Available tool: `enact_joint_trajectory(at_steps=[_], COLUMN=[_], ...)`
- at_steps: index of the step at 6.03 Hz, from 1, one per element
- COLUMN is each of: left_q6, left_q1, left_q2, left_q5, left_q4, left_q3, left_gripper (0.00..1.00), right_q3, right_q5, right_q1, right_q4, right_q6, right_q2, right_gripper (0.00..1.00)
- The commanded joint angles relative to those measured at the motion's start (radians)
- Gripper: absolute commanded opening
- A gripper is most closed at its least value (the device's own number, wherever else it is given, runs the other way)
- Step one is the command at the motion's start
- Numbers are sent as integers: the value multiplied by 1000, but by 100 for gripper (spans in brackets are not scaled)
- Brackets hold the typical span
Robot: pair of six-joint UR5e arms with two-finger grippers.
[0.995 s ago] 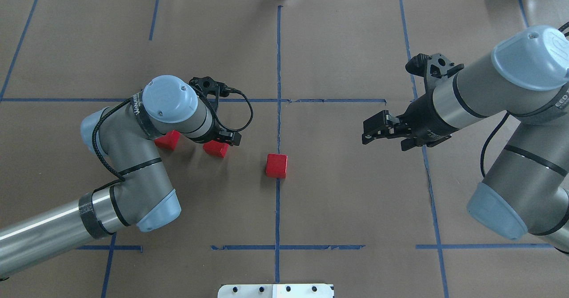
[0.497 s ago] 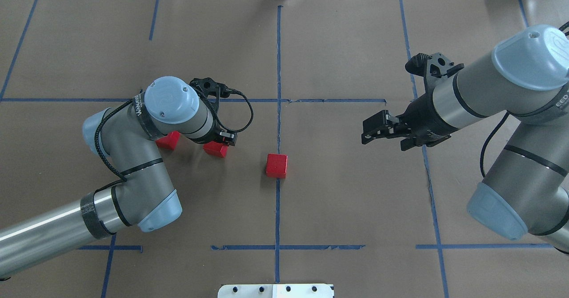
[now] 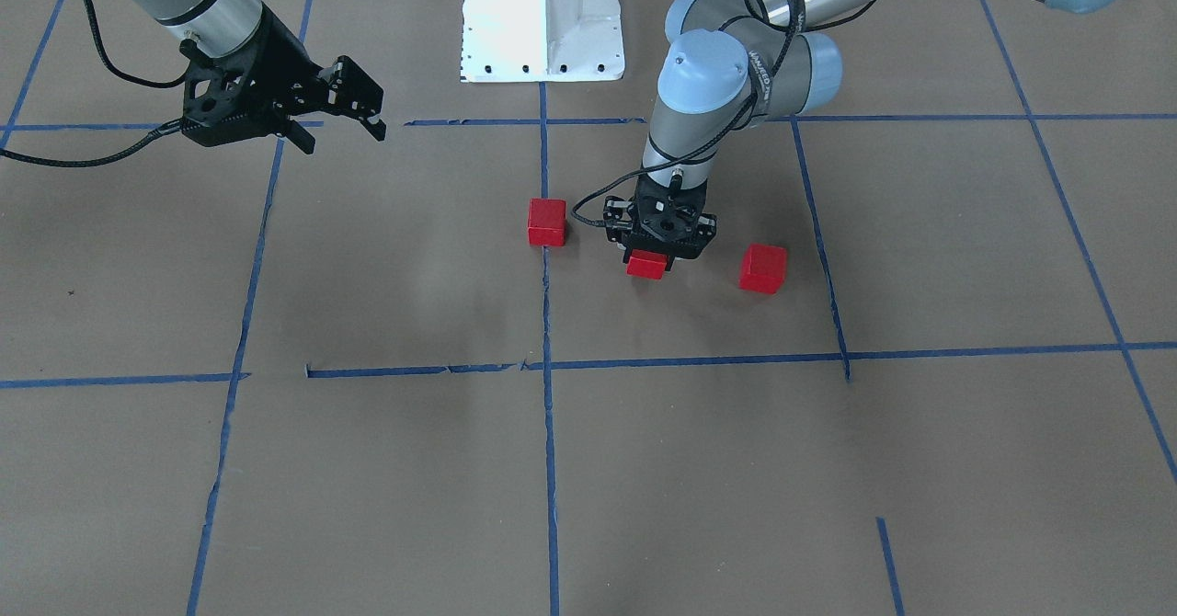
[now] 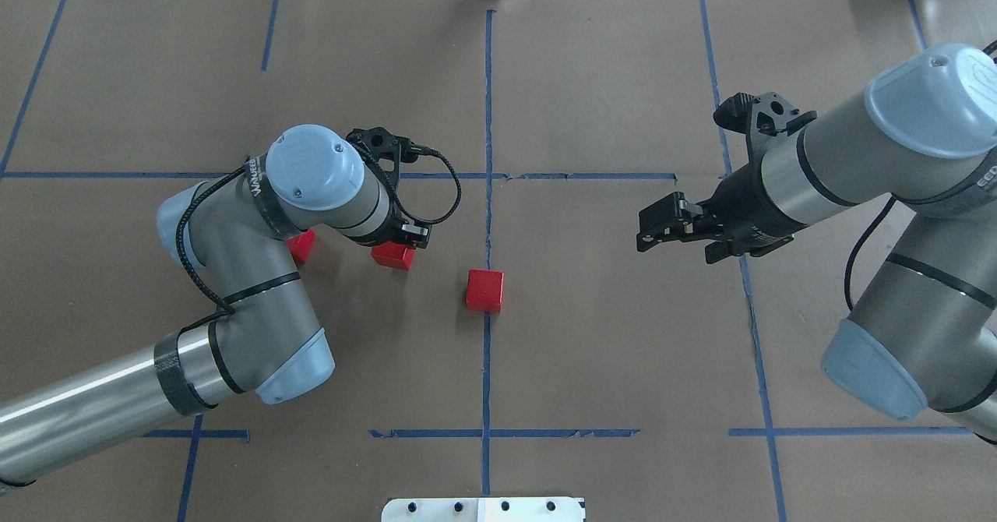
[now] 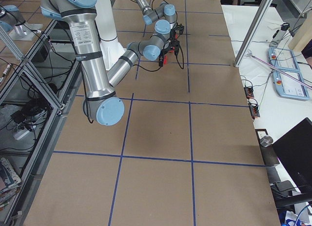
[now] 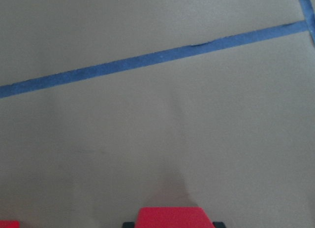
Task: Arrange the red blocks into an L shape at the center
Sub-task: 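Carry the cube with the left gripper and place it against the center cube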
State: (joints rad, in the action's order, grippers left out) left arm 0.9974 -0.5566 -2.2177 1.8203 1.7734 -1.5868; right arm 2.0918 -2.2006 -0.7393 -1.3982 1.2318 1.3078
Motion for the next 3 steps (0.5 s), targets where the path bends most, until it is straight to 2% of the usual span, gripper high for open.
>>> enact_joint_trajectory(at_steps=[1, 3], left_q6=[59, 91], left_q1=[3, 10], left_q2=[-141, -213], left_q5=[-33, -33], left_q4=[0, 0], left_q3=[124, 198], left_gripper=[0, 0], right_q3=[7, 19], right_q5=[-2, -2], right_q1=[-2, -3], right_q4=[1, -1], right_q6=[0, 0], right_q2=[8, 8], right_gripper=[100, 100])
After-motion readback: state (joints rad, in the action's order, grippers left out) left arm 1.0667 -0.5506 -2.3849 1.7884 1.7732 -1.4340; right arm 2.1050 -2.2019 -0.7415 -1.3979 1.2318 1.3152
